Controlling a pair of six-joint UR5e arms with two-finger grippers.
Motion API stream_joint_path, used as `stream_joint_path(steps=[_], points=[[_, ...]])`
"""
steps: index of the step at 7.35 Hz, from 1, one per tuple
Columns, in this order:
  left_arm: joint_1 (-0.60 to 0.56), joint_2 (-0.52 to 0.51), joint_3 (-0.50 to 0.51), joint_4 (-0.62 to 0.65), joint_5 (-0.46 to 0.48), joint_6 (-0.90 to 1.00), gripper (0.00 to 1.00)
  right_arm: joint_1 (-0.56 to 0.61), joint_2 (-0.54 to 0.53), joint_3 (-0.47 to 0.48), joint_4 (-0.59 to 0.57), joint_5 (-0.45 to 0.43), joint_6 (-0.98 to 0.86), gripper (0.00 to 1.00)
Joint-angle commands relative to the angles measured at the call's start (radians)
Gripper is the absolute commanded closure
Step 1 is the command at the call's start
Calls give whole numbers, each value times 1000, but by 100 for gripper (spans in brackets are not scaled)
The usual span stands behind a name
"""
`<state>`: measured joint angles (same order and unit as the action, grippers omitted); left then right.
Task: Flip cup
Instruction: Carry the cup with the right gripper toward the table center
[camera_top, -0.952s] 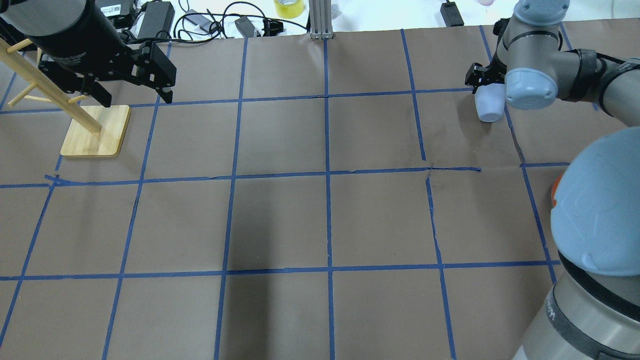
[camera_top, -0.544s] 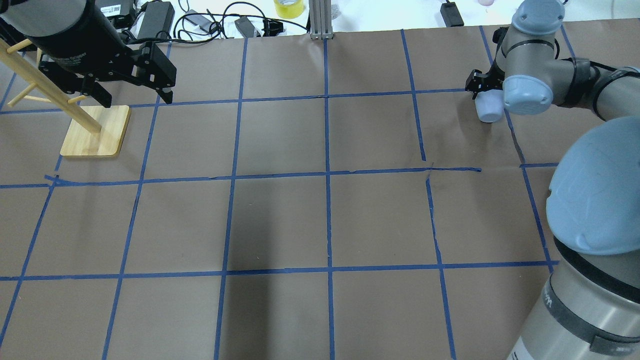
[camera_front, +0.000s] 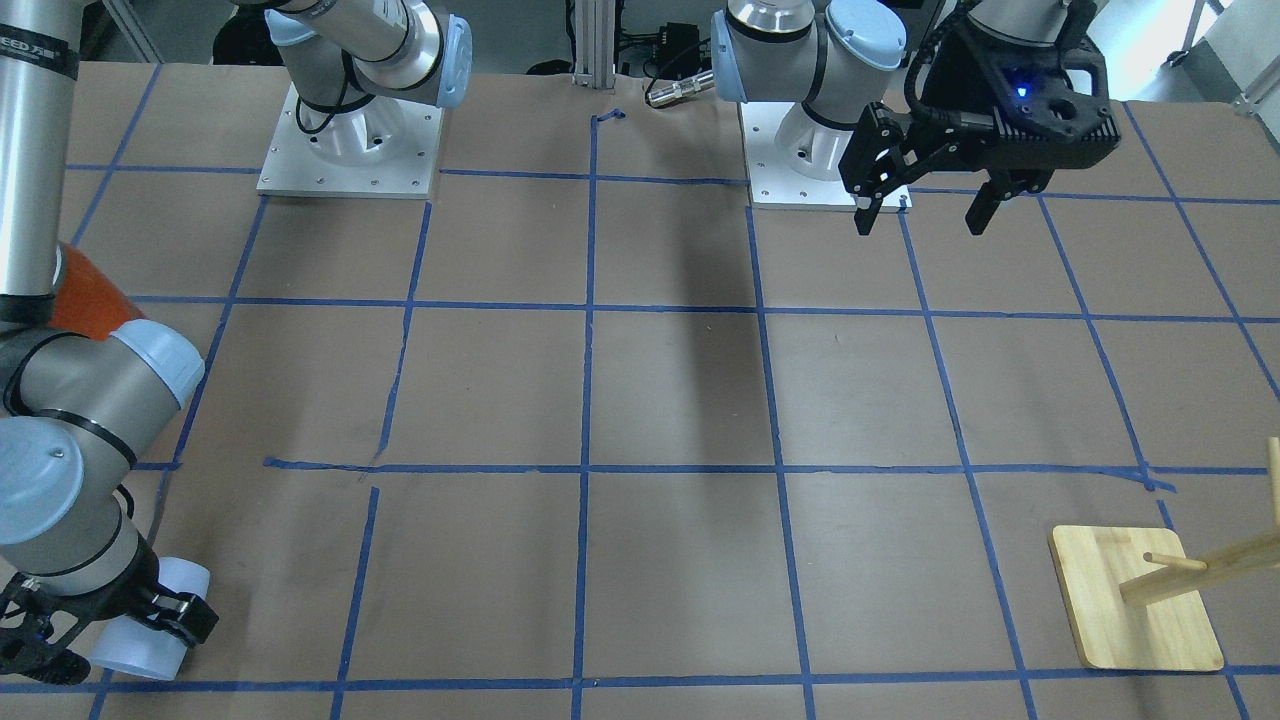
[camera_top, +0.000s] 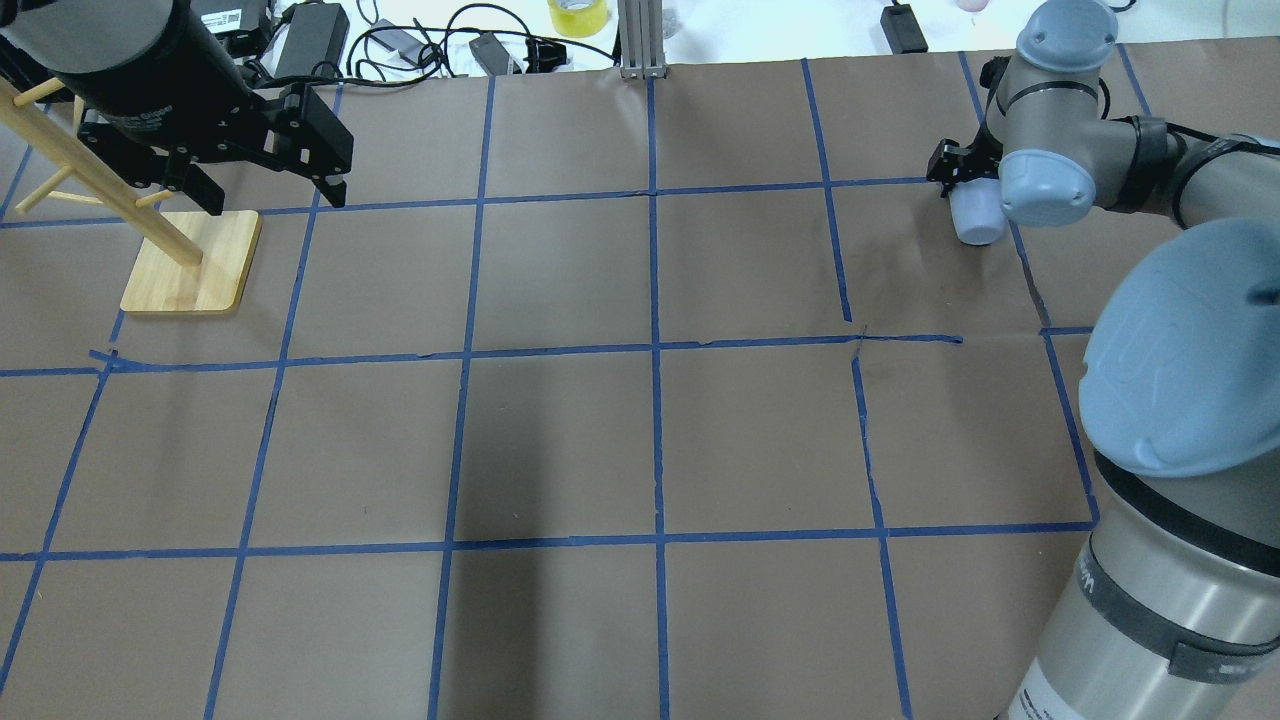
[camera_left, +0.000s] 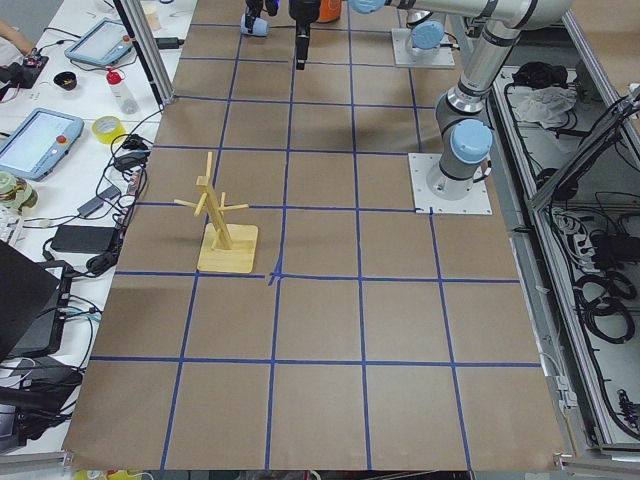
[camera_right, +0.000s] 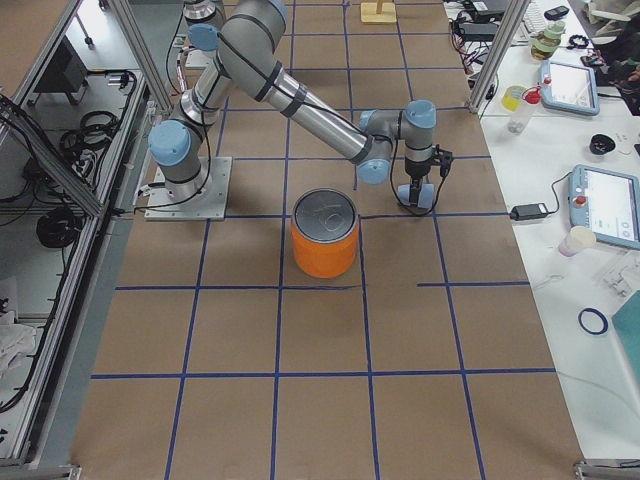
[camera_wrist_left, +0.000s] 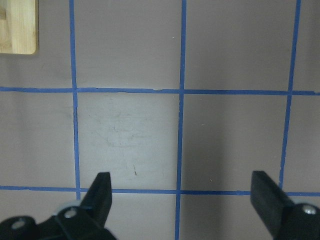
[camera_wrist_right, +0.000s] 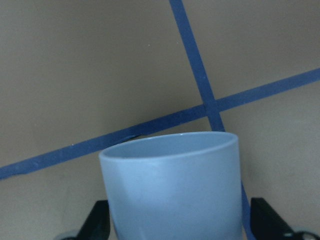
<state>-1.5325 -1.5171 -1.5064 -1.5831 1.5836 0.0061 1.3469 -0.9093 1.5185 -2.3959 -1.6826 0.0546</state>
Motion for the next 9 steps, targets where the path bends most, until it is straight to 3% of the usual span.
stream_joint_path(steps=[1,2,5,8,9], points=[[0,0,0,0,-1,0,0,0,-3,-7,1,1,1,89],[0,0,0,0,3,0,0,0,-6,-7,1,6,-10,100],[0,0,0,0,3,0,0,49,-84,-20,15,60,-253,100],[0,0,0,0,0,0,0,320,-88,-29,17,57,-489,100],[0,0,0,2,-1,0,0,378,-83,-29,15,60,-666,100]])
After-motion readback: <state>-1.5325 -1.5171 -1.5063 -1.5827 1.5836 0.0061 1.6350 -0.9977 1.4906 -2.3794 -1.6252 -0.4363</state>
